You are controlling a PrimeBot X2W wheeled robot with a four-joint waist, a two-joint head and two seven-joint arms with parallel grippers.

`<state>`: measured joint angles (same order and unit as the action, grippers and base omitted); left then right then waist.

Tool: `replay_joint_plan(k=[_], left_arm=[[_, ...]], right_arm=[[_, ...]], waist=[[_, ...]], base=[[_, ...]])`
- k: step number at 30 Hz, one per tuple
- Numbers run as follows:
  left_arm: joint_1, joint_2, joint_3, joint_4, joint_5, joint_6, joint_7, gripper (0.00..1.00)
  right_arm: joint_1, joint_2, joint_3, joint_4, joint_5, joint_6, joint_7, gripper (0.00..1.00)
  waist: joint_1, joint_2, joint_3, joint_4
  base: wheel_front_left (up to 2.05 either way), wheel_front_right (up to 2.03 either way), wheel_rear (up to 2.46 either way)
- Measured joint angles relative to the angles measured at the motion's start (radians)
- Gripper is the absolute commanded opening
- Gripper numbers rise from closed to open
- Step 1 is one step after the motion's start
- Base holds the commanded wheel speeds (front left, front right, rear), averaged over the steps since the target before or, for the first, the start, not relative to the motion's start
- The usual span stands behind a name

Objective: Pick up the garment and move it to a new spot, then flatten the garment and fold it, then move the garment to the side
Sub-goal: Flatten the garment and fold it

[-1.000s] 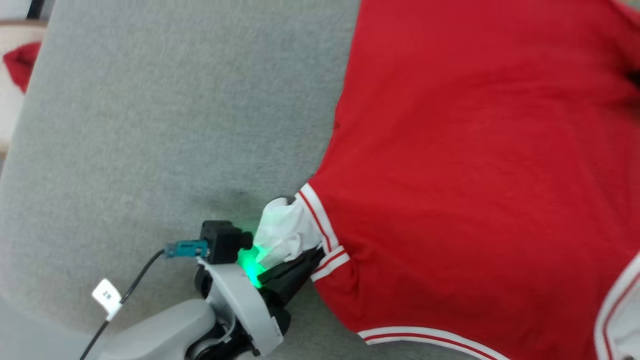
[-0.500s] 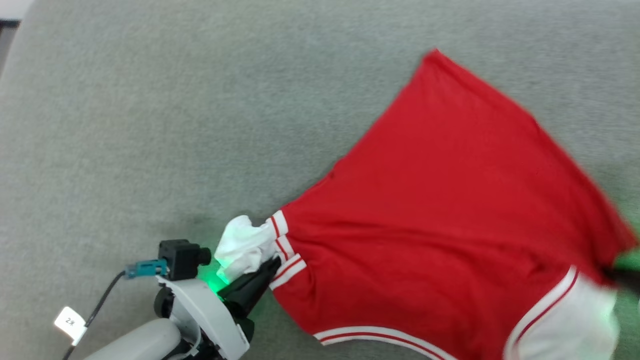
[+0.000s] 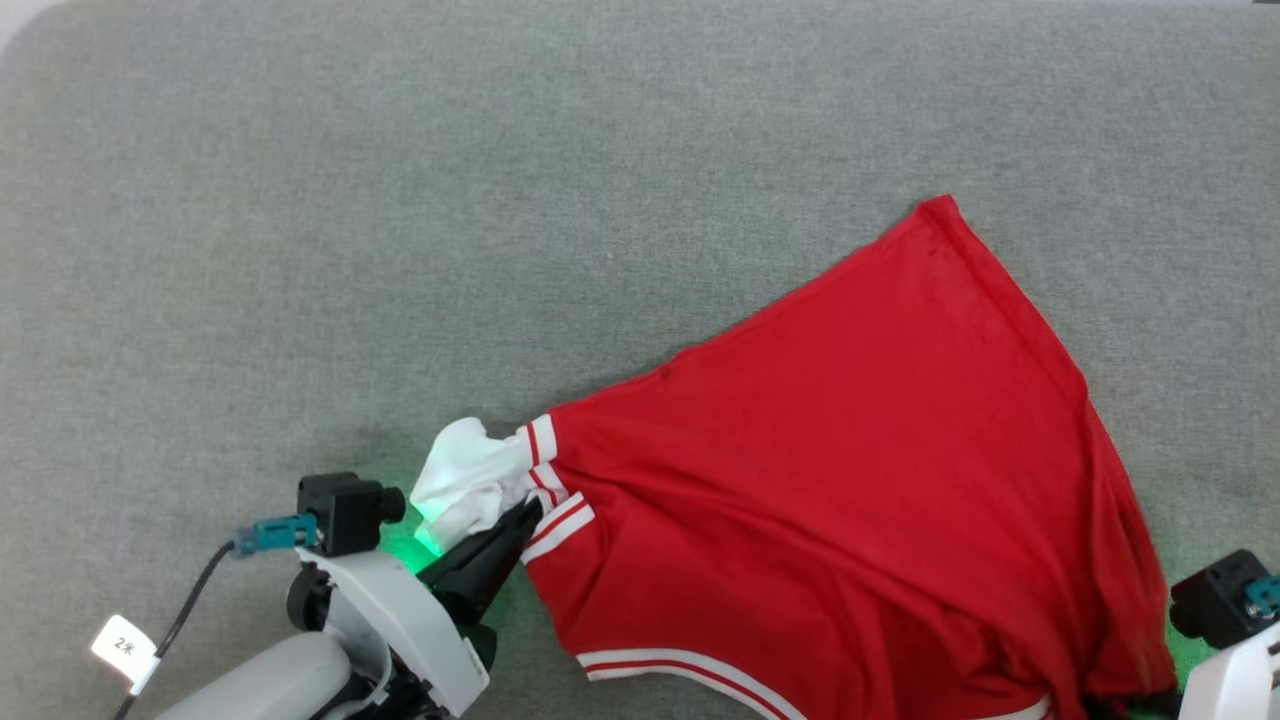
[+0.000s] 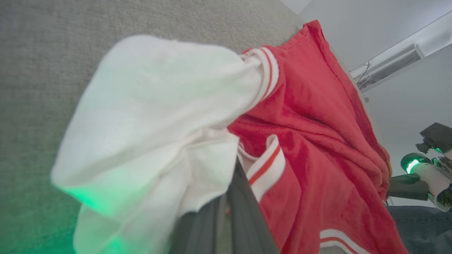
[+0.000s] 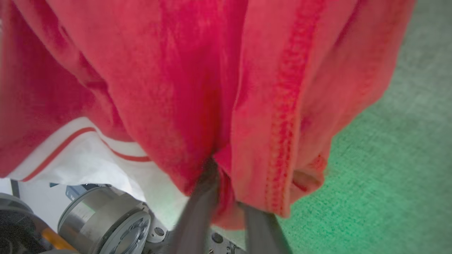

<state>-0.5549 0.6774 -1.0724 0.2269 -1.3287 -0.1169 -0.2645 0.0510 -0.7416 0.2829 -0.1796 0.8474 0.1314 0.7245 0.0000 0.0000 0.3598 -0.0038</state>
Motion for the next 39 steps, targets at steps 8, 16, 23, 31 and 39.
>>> replay_joint_plan(k=[8,16,23,31,39], left_arm=[[-0.002,-0.021,-0.002,-0.018,0.021,0.011,0.000,0.00],[-0.015,-0.056,-0.007,-0.033,0.045,0.011,0.002,0.00],[-0.045,-0.082,-0.013,-0.045,0.065,0.003,0.008,0.00],[-0.072,-0.125,-0.014,-0.032,0.073,-0.004,0.005,0.00],[-0.073,-0.152,0.050,-0.025,0.020,-0.012,0.003,0.00]], right_arm=[[0.006,-0.005,-0.249,-0.214,-0.020,0.000,0.043,1.00],[-0.311,0.033,-0.253,-0.191,-0.168,0.000,-0.010,1.00],[-0.597,0.074,-0.019,0.122,-0.226,0.000,-0.044,1.00],[-0.817,0.061,0.230,0.380,-0.220,0.000,-0.044,1.00],[-0.888,0.043,0.318,0.457,-0.119,0.000,-0.119,0.00]], waist=[[0.0000,0.0000,-0.002,0.021],[0.0000,0.0000,0.013,0.058],[0.0000,0.0000,0.050,0.102],[0.0000,0.0000,0.098,0.153],[0.0000,0.0000,0.095,0.175]], base=[[0.00,0.00,0.00],[0.00,0.00,0.00],[0.00,0.00,0.00],[0.00,0.00,0.00],[0.00,0.00,0.00]])
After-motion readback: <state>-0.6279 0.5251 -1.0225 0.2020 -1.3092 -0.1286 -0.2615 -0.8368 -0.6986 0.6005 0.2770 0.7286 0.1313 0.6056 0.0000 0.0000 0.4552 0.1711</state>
